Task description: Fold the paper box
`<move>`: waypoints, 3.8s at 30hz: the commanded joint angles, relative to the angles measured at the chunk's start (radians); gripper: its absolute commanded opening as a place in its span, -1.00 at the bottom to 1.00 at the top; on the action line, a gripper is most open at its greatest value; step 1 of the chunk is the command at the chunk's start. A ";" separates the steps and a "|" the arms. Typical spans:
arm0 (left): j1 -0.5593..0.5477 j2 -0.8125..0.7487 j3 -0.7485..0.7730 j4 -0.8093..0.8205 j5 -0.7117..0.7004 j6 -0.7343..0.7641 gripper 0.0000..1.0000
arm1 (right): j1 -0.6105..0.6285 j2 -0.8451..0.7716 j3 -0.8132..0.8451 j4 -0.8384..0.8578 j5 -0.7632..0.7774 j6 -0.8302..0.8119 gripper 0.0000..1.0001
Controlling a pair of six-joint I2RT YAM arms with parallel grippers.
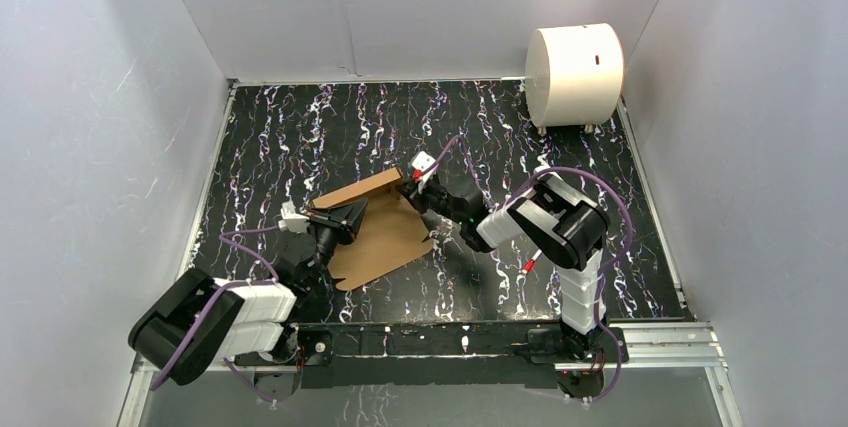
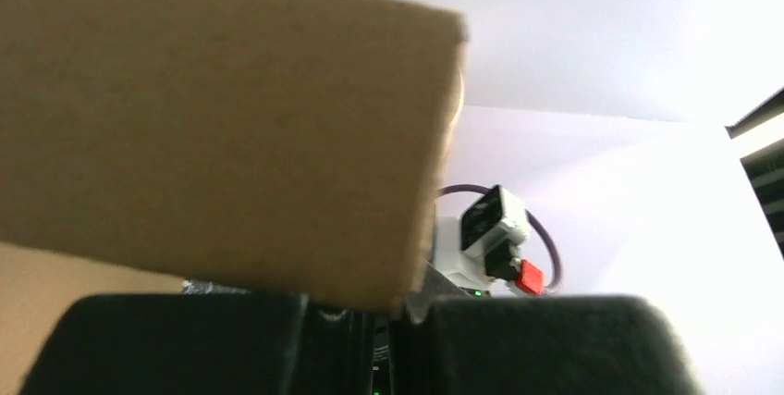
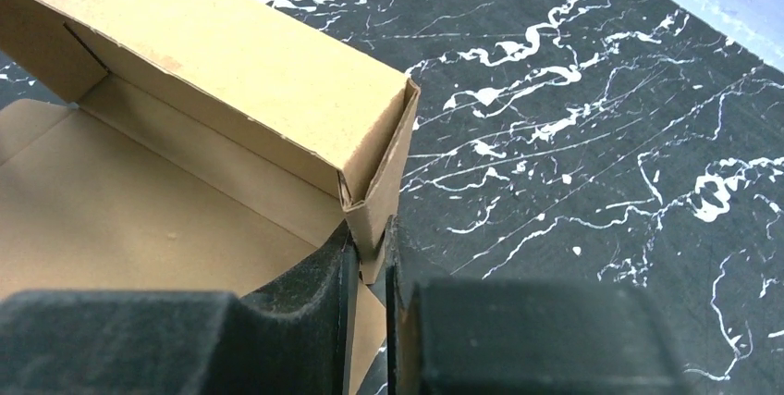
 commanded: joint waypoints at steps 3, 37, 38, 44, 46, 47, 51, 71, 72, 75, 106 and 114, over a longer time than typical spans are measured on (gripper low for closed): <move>-0.003 -0.170 0.001 -0.067 0.053 0.116 -0.68 | 0.012 -0.106 -0.047 -0.017 0.010 -0.006 -1.00; 0.112 -0.124 0.823 -1.388 0.460 1.067 0.32 | -0.014 -0.230 -0.077 -0.281 -0.155 -0.076 -1.00; 0.128 -0.099 0.830 -1.372 0.501 1.057 0.33 | -0.014 -0.227 -0.075 -0.280 -0.158 -0.076 -1.00; 0.147 0.027 0.828 -1.241 0.634 0.979 0.33 | -0.013 -0.215 -0.077 -0.256 -0.159 -0.066 -1.00; 0.150 0.040 0.808 -1.198 0.642 0.955 0.33 | -0.013 -0.214 -0.081 -0.242 -0.157 -0.059 -1.00; 0.150 0.048 0.802 -1.185 0.648 0.947 0.33 | -0.013 -0.211 -0.083 -0.239 -0.155 -0.057 -1.00; 0.151 0.078 0.770 -1.119 0.684 0.904 0.33 | -0.012 -0.196 -0.080 -0.230 -0.145 -0.055 -1.00; 0.151 0.155 0.635 -0.916 0.852 0.685 0.10 | 0.054 -0.152 -0.137 -0.012 0.185 0.011 -1.00; 0.150 0.152 0.631 -0.907 0.857 0.676 0.10 | 0.062 -0.149 -0.138 -0.005 0.213 0.011 -1.00; 0.150 0.138 0.613 -0.884 0.863 0.644 0.08 | 0.084 -0.134 -0.133 0.015 0.279 0.013 -1.00; 0.180 0.045 0.654 -1.043 0.791 0.734 0.18 | 0.123 -0.086 -0.106 0.095 0.245 0.132 -0.38; 0.186 -0.053 0.857 -1.452 0.550 1.027 0.37 | 0.122 -0.162 -0.142 0.031 0.243 0.117 0.17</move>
